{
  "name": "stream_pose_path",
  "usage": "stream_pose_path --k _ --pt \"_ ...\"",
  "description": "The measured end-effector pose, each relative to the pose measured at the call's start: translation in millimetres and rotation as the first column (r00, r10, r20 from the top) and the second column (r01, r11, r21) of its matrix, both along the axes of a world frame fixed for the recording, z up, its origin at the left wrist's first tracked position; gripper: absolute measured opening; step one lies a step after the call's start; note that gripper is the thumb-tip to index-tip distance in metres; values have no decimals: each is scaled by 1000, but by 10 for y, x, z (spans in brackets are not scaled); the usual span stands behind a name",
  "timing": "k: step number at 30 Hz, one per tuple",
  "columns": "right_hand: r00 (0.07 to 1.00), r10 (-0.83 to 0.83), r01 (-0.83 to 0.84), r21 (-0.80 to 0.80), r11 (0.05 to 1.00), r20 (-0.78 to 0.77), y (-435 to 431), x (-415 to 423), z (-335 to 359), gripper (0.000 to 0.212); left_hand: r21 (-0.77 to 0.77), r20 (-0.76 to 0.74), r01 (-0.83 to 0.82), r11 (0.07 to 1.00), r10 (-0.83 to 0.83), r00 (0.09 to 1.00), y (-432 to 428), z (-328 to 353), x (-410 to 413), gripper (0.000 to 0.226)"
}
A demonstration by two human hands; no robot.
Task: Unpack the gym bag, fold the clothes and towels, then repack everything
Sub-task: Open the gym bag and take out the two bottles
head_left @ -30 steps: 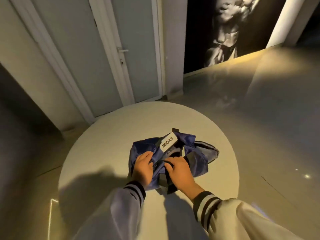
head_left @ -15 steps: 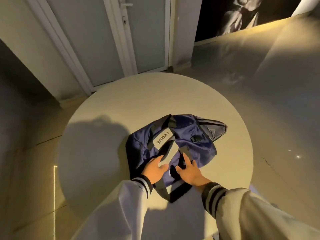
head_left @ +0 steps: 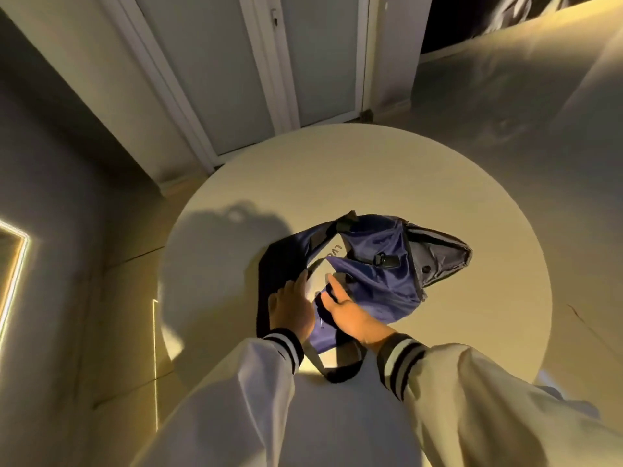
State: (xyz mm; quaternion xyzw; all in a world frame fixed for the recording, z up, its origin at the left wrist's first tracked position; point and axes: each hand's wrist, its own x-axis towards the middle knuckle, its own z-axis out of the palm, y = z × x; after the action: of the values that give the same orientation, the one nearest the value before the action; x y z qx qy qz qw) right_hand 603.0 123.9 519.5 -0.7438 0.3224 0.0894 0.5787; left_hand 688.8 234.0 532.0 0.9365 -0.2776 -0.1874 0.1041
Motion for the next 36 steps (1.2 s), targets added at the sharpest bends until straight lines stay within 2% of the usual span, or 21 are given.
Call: stream_pose_path --k 2,4,5,7,9,13,19,26,32,36 --pt "995 -96 96 -40 995 -6 1 -89 47 50 -155 54 103 982 -95 994 -75 17 -84 67" --pt "980 -198 195 -144 970 -6 -72 -316 86 43 -293 69 178 939 -165 984 -265 27 -212 60" --pt "971 -239 237 -180 955 6 -119 -483 131 41 -347 41 184 920 -181 983 -390 21 -303 53" --pt "955 -297 294 -220 930 21 -249 -880 187 39 -393 -125 158 906 -222 967 -673 92 -577 44" --pt "922 -387 375 -228 898 -10 -408 -1339 202 39 -398 -279 188 898 -314 907 -962 126 -905 42" --pt "803 -591 564 -215 797 -83 -661 -2317 168 46 -441 -359 329 835 -501 788 -1507 90 -1767 42" --pt "615 -775 750 -195 632 -144 -887 -3741 -117 42 -358 -467 498 790 -613 637 -1996 -252 -3297 45" --pt "430 -881 868 -176 464 -199 -1015 -5136 -861 36 -191 -564 604 774 -590 578 -2207 -1146 -4609 43" --pt "352 -896 912 -117 394 -269 -1101 -5817 -1905 40 -92 -608 609 788 -529 592 -2381 -2291 -5179 43" --pt "404 -864 877 -140 459 -301 -1170 -5934 -2902 35 -62 -601 622 780 -527 601 -2537 -3331 -5301 45"
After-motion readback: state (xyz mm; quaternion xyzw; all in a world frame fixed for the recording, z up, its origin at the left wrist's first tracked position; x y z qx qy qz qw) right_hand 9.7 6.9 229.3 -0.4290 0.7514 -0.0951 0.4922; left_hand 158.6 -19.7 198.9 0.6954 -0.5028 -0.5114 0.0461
